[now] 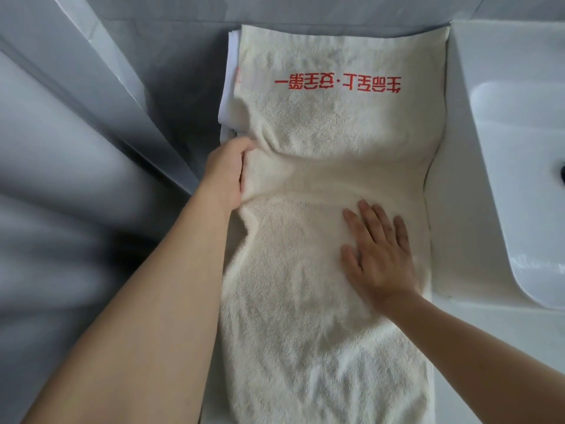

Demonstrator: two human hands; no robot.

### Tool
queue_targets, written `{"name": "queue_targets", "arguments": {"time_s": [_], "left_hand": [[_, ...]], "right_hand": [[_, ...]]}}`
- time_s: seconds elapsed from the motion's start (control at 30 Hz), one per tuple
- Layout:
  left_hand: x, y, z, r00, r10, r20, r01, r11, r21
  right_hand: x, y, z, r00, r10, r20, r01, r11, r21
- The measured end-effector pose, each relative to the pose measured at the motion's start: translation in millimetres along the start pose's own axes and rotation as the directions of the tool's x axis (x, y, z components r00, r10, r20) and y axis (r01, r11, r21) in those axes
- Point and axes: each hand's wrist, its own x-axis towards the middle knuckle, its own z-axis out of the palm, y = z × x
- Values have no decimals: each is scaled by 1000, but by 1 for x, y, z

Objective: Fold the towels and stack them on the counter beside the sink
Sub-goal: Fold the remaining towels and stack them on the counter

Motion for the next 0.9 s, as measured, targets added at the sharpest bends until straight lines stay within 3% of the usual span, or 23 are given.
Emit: {"name": "queue_targets", "arguments": {"time_s": [0.1, 0.17, 0.2, 0.27, 0.33, 0.37, 0.43, 0.5, 0.57, 0.7, 0.73, 0.8, 0.9], "left_hand": [[-5, 1, -9, 995, 59, 79, -50, 992, -115], [-6, 1, -14, 986, 163, -32, -166, 969, -185], [-6, 0, -15, 963, 238, -130, -254, 959, -128], [-11, -1, -12, 832, 462, -308, -417, 886, 204], [-14, -7, -6, 707, 614, -350, -421, 763, 490], [-13, -12, -5, 729, 590, -346, -373, 767, 522], [-13, -25, -4, 861, 354, -365, -150, 863, 483], [-20, -40, -12, 933, 193, -305, -5, 852, 524], [-35, -54, -23, 958, 190, -217, -15, 784, 621], [-66, -79, -39, 991, 108, -82, 14, 523, 852], [-73, -82, -40, 994, 92, -64, 8, 509, 861], [-80, -83, -40, 996, 84, -35, -22, 597, 802], [-92, -75, -36, 999, 39, -13, -27, 868, 495]], "right_hand": [[0, 0, 0, 1000, 1, 2, -1, 1000, 1], [-1, 0, 0, 1000, -5, 3, 5, 1000, 9], [0, 0, 0, 1000, -7, 4, 6, 1000, 10], [0, 0, -1, 1000, -6, 9, 6, 1000, 4], [0, -1, -1, 1000, -6, 18, 6, 1000, -4], [0, -1, -1, 1000, -4, 21, 4, 1000, -8], [0, -1, -1, 1000, 1, 20, -1, 1000, -11], [0, -1, -1, 1000, 1, 15, -1, 1000, -9], [0, -1, 1, 1000, 4, 15, -4, 1000, -17], [-2, 0, 0, 1000, 5, 26, -4, 1000, -28], [-2, 0, -1, 1000, 4, 31, -3, 1000, -28], [-2, -1, -3, 999, 6, 38, -5, 1000, -26], [-2, -3, -4, 999, 5, 44, -4, 1000, -22]]}}
